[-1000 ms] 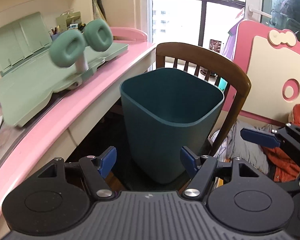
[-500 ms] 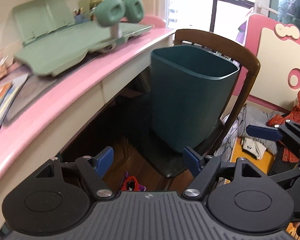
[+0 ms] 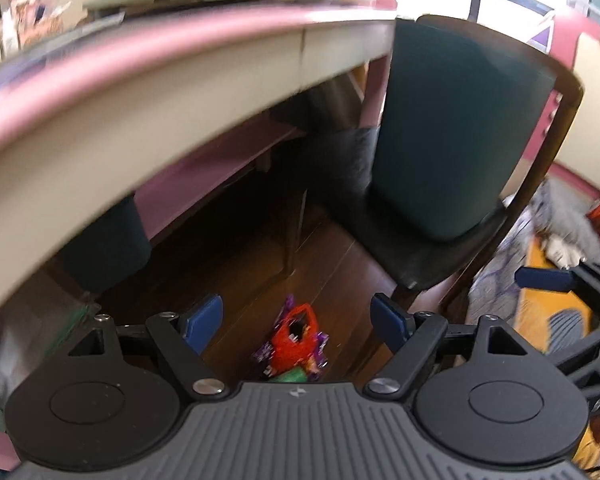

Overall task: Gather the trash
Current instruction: 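Move both tools back down to the trash pile on the floor, then grasp the white tissue with the left tool while the right tool grasps the clear plastic wrapper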

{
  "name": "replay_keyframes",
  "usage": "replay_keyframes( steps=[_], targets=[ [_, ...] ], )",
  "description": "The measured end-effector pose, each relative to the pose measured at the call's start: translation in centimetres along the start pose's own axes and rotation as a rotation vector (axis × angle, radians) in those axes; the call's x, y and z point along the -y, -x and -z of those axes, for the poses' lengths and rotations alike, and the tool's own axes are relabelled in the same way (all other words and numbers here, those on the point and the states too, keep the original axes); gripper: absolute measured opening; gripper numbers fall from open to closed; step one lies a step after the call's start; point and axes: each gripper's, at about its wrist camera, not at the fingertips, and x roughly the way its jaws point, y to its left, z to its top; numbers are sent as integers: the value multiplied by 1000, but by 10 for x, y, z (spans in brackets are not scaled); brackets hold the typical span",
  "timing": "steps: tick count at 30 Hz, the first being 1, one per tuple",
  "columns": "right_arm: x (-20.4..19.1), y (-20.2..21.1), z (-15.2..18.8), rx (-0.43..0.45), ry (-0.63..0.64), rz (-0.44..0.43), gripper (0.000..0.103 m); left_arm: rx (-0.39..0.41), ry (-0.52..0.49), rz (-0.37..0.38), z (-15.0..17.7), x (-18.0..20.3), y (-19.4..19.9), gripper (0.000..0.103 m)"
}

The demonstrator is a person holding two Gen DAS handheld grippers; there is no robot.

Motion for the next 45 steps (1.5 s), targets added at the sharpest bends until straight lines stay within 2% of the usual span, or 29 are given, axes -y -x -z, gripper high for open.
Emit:
replay_keyframes(
  steps=[6,12,16,24,29,34,39,42,45],
  targets=[
    [8,-53,20,-81,-31,-36,103,-104,8,-62,51,-23,-59,81],
    [7,-119,47,-214,33,-52,103,-252,72,-107,104,-55,-127,81],
    [6,-165,74,-308,20,-96,103,-345,110,-139,135,-70,-169,81],
    [9,-247,119,-456,-22,-153,101,-554,281,-183,199,-108,-244,81],
    [-13,-302,156,-630,120,-163,95,-695,349,-215,243,-128,-293,81],
    [-30,-340,193,-733,212,-211,89,-816,403,-219,287,-146,-334,81],
    [-42,-363,225,-801,324,-249,83,-948,374,-202,333,-150,-374,81],
    [-44,-381,243,-816,356,-274,79,-978,368,-191,350,-150,-386,81],
    [-41,-394,257,-830,347,-276,77,-1013,411,-185,366,-154,-396,81]
  ],
)
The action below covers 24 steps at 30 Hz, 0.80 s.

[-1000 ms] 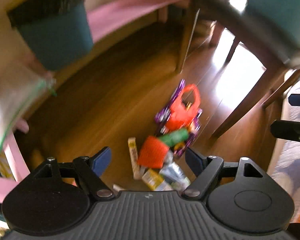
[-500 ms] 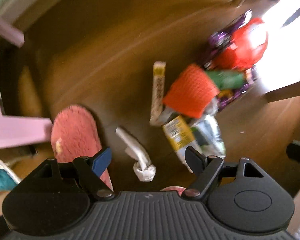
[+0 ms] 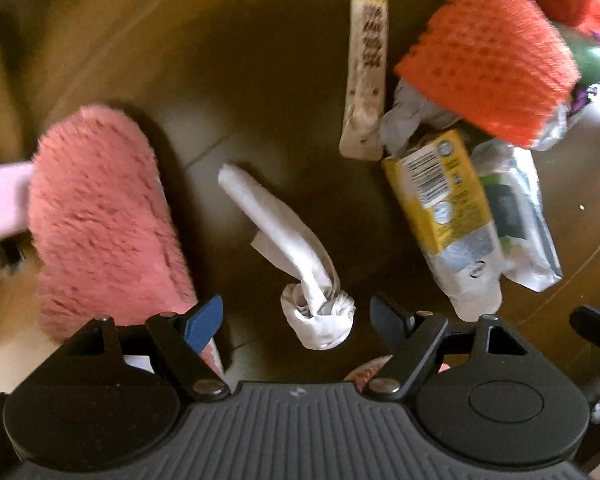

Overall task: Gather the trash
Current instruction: 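Grasp the white tissue with the left tool while the right tool grasps the clear plastic wrapper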

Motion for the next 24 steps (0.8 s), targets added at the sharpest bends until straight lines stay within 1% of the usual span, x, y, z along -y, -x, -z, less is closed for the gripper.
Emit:
replay_keyframes(
  steps=[2,5,7,9,11,12,13,14,15,16,17,18,19,20,21,23,24],
  targets=[
    [4,-12,1,-9,-9,6,72,-28,23,12,-2,-4,-11,81],
    [10,-26,2,-15,-36,7,64,-56,29,13,-3,-7,-26,81],
    [13,-34,1,-17,-56,7,52,-66,31,19,-5,-9,-34,81],
    [13,-40,1,-15,-63,11,50,-79,36,27,-7,-10,-41,80],
    [13,-45,1,-14,-70,13,44,-87,32,24,-8,-9,-45,79],
    [13,-47,0,-14,-75,17,39,-85,26,24,-8,-8,-46,70],
    [14,-49,0,-14,-84,19,33,-88,24,28,-8,-7,-48,65],
    [14,-50,0,-13,-95,16,30,-94,26,30,-8,-7,-49,54],
    [15,-50,0,-12,-104,13,25,-97,27,27,-8,-6,-50,48],
    [15,-51,0,-11,-109,13,21,-100,29,26,-8,-7,-51,44],
    [15,-51,0,-9,-111,19,19,-100,37,31,-8,-7,-51,36],
    [15,-51,0,-7,-111,25,14,-98,44,39,-9,-4,-52,33],
    [15,-50,0,-5,-113,26,9,-94,48,51,-11,0,-52,33],
    [16,-48,0,-2,-119,27,9,-88,45,60,-11,1,-51,30],
    [17,-46,1,-1,-127,27,7,-81,39,62,-12,1,-47,22],
    [20,-41,0,-4,-153,26,4,-75,30,57,-14,1,-42,19],
    [22,-37,1,-2,-168,24,3,-72,29,56,-14,2,-40,16]
  ],
)
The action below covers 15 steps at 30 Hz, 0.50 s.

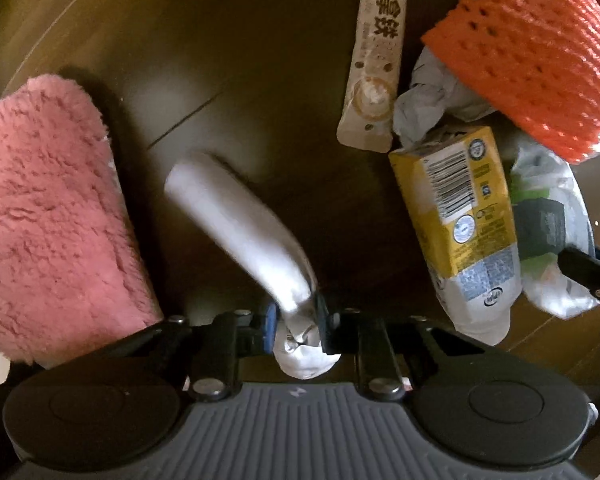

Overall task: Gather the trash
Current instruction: 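Grasp the white tissue with the left tool while the right tool grasps the clear plastic wrapper, then carry the tissue with the left tool while the right tool carries the wrapper to the teal bin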

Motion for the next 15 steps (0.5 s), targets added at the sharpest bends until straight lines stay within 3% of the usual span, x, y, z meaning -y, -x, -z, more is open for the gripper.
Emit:
replay_keyframes(
  steps=[9,15],
  targets=[
    [20,59,7,33,-205,11,2,45,-5,-2,8,13,46,12],
    [21,119,16,137,-259,32,2,129,-29,23,25,21,109,12]
  ],
)
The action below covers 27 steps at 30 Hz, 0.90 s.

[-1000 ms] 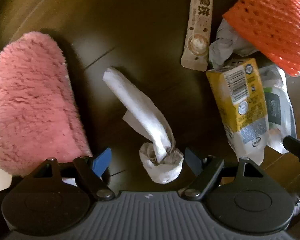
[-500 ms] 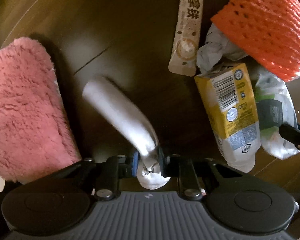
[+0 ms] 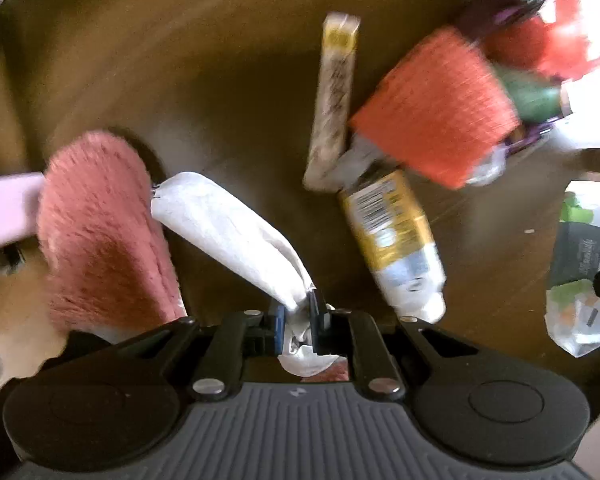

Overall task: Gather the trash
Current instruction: 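Carry the tissue with the left tool while the right tool carries the wrapper to the teal bin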

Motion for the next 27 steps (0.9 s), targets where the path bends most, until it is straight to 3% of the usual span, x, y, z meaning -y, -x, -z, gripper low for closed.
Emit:
replay_keyframes(
  steps=[15,27],
  targets=[
    [-1,182,13,334,-1,34,2,298,-154,59,59,30,172,12],
    [-11,339,78,647,46,-1,2,662,-348,188,139,101,345,12]
  ],
)
